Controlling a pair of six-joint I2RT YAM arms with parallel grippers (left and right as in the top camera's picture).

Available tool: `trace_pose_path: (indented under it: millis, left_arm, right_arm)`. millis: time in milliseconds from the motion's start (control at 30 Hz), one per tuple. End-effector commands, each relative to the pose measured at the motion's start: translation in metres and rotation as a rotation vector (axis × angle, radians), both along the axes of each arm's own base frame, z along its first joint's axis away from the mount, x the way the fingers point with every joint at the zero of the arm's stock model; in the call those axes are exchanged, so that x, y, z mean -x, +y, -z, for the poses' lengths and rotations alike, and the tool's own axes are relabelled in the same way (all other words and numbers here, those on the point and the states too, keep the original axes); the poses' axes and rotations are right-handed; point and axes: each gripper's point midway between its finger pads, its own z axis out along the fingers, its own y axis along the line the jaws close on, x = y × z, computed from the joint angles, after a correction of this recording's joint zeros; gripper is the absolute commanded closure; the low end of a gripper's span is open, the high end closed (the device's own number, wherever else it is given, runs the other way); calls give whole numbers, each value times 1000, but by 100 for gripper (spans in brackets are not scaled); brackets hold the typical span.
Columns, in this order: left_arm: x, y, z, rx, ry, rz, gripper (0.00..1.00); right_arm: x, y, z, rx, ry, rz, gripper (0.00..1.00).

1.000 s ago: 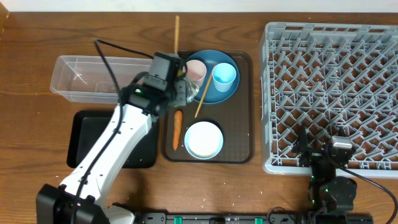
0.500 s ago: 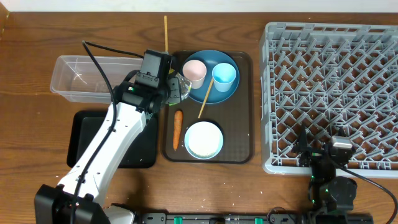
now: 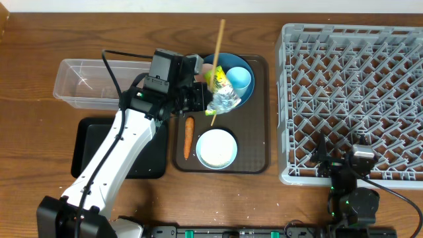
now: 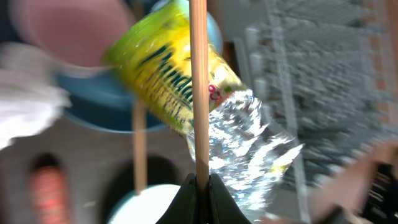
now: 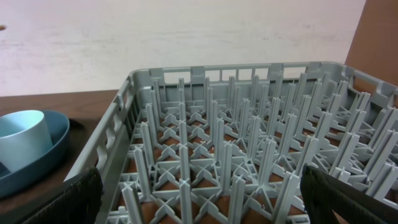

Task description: Sort waste into correct bins and load items into the dishwasher rack

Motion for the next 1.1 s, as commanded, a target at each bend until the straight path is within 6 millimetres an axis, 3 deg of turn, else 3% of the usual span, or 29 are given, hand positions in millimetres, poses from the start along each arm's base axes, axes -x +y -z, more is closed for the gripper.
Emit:
trace_pose_path:
  millis: [0,133,300,433,600,833,1067]
  left_arm:
    - [20,-23,-20,156,31,127,93]
    - [17,-19,-22,183,57,98,94]
    - [-5,15,-16,142,42,-22,94]
    - [-6,33,-16,177,89,-58,94]
    - [8,36,-7,167,172,-64,94]
    - [48,32,18,60,319,-25,94]
    - [58,25,48,-118,297,-7,94]
  right_arm:
    - [0,2,1,-13,0,-7,1]
    - [0,2,1,-13,0,-7,1]
    - [0,2,1,-13,0,-7,1]
    - [0,2,1,-13,0,-7,1]
    - [0,2,1,-13,0,-7,1]
    - [0,2,1,-13,0,-7,1]
    - [0,2,1,-13,0,-7,1]
